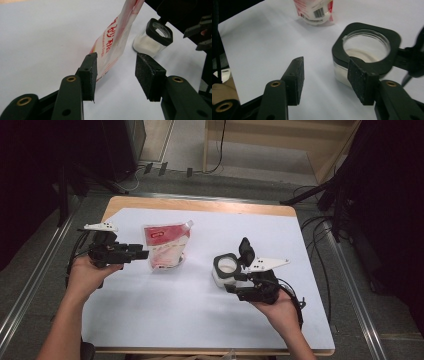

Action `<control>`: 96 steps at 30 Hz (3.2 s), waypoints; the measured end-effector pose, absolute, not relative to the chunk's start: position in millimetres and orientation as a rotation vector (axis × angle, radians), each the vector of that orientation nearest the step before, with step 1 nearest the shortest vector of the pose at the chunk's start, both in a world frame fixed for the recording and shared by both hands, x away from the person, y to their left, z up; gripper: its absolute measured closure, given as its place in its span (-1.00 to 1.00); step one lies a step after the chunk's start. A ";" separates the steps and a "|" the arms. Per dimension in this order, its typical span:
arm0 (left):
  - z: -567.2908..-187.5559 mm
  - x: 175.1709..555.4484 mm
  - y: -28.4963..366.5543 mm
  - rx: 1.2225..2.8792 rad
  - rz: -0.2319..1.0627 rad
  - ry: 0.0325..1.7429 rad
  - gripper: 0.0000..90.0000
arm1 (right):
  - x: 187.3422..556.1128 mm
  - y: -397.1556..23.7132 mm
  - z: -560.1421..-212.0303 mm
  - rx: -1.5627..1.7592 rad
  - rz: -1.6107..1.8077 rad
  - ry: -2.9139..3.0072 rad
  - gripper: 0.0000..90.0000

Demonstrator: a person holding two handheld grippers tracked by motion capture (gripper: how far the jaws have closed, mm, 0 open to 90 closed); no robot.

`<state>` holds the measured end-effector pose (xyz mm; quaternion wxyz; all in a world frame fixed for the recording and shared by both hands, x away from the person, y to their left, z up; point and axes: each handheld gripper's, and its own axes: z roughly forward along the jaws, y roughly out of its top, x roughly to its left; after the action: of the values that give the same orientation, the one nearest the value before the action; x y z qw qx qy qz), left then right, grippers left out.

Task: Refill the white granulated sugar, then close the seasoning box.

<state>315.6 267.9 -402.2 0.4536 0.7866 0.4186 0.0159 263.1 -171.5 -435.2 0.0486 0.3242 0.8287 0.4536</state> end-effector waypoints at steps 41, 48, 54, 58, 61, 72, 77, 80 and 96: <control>-408.4 317.2 269.0 1.946 0.054 1.067 0.04 | 313.3 -233.9 -446.6 1.336 1.358 2.382 1.00; -409.5 316.6 268.2 1.946 0.061 1.078 0.03 | 322.2 -222.4 -450.1 1.353 1.385 2.393 1.00; -409.9 316.8 268.3 1.946 0.054 1.062 0.03 | 337.5 -217.7 -454.5 1.353 1.384 2.401 1.00; -409.6 316.9 269.7 1.936 0.050 1.057 0.03 | 347.6 -214.9 -455.1 1.369 1.428 2.400 1.00; -409.2 317.0 272.5 1.933 0.058 1.059 0.03 | 350.2 -212.6 -452.7 1.358 1.417 2.400 1.00; -409.8 316.8 272.0 1.939 0.059 1.066 0.04 | 345.3 -216.4 -439.1 1.356 1.479 2.343 1.00; -410.7 317.0 270.2 1.953 0.060 1.062 0.03 | 343.5 -214.3 -437.1 1.339 1.472 2.348 1.00; -410.6 316.9 269.3 1.960 0.061 1.056 0.03 | 342.4 -212.6 -436.5 1.334 1.468 2.354 1.00; -411.5 317.2 268.4 1.961 0.058 1.060 0.02 | 338.5 -197.7 -436.2 1.266 1.449 2.399 1.00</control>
<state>317.2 268.4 -411.5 0.4402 0.7896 0.4268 0.0234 338.5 -197.7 -436.2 0.0334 0.4114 0.7797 0.4709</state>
